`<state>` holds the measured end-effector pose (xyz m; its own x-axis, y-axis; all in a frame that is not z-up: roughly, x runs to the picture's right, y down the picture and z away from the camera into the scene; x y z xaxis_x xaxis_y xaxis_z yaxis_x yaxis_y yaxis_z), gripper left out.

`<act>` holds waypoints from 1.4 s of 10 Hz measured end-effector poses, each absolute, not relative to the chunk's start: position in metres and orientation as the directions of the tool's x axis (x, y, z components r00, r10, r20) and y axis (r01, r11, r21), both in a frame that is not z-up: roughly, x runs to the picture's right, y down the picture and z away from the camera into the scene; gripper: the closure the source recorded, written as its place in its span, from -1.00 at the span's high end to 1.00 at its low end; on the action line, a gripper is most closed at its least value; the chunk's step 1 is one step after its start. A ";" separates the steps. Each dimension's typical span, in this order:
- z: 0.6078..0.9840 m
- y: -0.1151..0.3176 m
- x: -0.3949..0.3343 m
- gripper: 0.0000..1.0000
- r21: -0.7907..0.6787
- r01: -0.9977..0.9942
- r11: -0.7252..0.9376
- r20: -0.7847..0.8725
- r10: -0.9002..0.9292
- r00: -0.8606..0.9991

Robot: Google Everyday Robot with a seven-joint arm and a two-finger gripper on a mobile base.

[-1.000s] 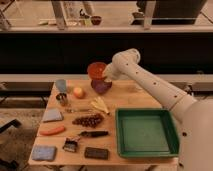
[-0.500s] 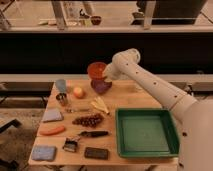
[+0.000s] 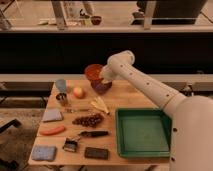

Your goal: Stack bowls into tray

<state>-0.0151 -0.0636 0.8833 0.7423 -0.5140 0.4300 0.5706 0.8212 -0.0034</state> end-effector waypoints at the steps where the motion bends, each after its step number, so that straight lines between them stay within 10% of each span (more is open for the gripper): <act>1: 0.891 -0.064 -0.016 -1.00 -0.011 0.573 0.819 0.423 -0.516 0.745; 14: 0.908 -0.047 0.010 -1.00 -0.067 0.539 0.839 0.389 -0.476 0.789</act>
